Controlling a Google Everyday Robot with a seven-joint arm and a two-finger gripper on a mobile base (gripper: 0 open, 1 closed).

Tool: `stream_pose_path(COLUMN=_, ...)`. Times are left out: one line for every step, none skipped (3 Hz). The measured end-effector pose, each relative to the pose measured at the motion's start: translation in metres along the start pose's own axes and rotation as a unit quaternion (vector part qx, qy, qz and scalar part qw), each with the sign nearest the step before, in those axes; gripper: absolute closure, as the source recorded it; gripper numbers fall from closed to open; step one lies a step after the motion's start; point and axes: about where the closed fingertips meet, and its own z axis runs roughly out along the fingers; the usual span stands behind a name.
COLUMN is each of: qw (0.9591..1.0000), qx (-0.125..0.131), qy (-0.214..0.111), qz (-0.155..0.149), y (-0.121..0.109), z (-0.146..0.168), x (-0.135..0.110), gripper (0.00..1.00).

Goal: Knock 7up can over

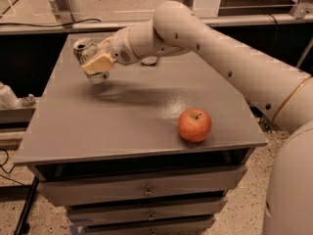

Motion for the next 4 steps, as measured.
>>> stream_pose_path(qw=0.9969, qx=-0.005, qy=0.064, qz=-0.045, y=-0.019, z=-0.039, x=0.001, gripper=1.0)
stream_pose_path(qw=0.9852, qx=-0.024, qy=0.14, qz=-0.096, y=-0.032, z=-0.06, x=0.007, gripper=1.0)
stream_pose_path(qw=0.9631, qx=-0.072, qy=0.227, qz=-0.125, y=-0.022, z=-0.077, x=0.037, gripper=1.0)
stream_pose_path(qw=0.9264, qx=-0.127, qy=0.324, qz=-0.143, y=0.002, z=-0.095, x=0.074, gripper=1.0)
